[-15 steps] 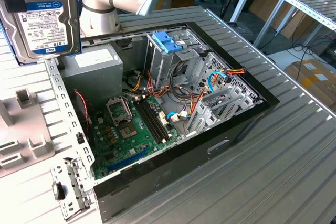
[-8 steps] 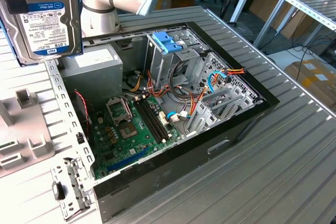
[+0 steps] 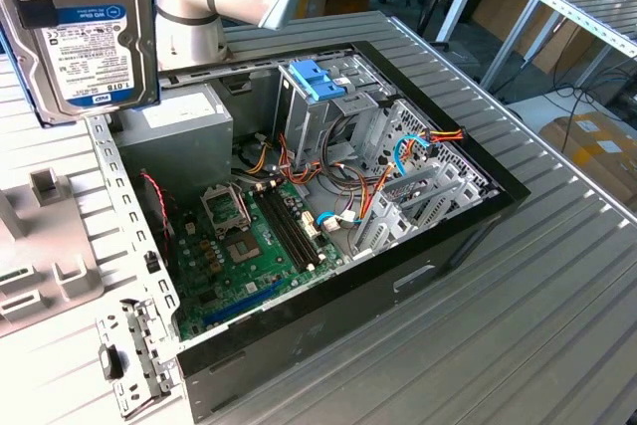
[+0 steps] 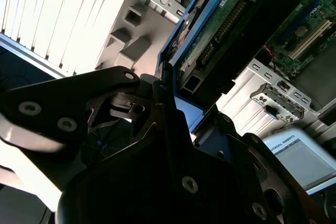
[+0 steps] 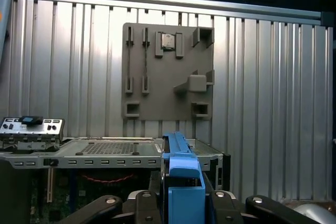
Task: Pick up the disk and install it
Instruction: 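Pick up the disk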
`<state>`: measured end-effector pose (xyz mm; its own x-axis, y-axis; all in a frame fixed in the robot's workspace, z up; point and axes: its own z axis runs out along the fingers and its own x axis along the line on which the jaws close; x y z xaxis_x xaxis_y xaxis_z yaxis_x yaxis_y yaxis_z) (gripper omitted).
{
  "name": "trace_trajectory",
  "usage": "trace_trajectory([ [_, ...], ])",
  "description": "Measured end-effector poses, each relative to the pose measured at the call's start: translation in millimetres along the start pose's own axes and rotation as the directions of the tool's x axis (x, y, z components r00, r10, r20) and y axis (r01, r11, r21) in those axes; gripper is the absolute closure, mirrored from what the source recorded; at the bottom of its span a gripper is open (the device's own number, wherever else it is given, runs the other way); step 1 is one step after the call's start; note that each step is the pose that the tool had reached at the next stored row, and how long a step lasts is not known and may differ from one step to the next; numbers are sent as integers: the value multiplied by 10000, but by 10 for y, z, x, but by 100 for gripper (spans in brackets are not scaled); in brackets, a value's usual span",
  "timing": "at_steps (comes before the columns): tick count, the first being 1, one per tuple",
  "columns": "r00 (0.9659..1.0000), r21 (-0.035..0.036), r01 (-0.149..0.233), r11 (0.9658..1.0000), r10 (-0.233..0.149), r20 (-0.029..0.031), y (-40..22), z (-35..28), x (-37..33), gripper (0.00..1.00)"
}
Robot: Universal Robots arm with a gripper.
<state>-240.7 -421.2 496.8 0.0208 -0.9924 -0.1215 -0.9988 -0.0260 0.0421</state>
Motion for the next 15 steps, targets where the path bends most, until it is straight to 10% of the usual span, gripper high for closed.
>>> trace_trajectory([
  [15,10000,1,0,10000,0,1,-65,-5,49,63],
])
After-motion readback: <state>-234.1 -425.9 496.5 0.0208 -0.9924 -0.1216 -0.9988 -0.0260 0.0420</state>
